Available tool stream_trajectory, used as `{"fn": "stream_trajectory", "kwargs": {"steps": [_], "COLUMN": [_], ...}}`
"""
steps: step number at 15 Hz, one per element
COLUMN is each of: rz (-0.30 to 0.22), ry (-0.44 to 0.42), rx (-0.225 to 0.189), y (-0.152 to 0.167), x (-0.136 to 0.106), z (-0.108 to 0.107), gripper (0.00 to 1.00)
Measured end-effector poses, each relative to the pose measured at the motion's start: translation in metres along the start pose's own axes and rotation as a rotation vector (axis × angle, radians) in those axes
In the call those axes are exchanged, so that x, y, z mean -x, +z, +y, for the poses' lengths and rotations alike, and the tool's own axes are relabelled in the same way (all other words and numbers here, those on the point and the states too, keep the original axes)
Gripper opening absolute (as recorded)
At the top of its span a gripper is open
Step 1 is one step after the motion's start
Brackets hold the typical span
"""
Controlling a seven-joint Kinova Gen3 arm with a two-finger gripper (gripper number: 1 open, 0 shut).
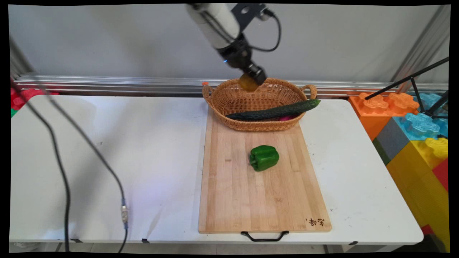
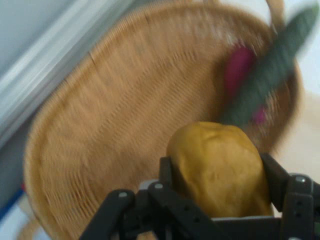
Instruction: Place the picked object on the cutting board
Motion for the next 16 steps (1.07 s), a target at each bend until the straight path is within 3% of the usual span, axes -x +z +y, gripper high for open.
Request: {"fn": "stream_trajectory", "kwargs": {"steps": [3,7,11,16], "rz": [-0.051,-0.085,-0.102,-0.087], "ry": [0.074,0.149,0.213,0.260], "rx": [0.090,0.174,0.233,0.275], "y": [-0.030,-0.048,-0.048,-0.020], "x": [0.043,0.084,0.125,0.172], "z": [0.010,0.009,0.005,0.001], "gripper": [0.00,0.00,0.00,0.00]}}
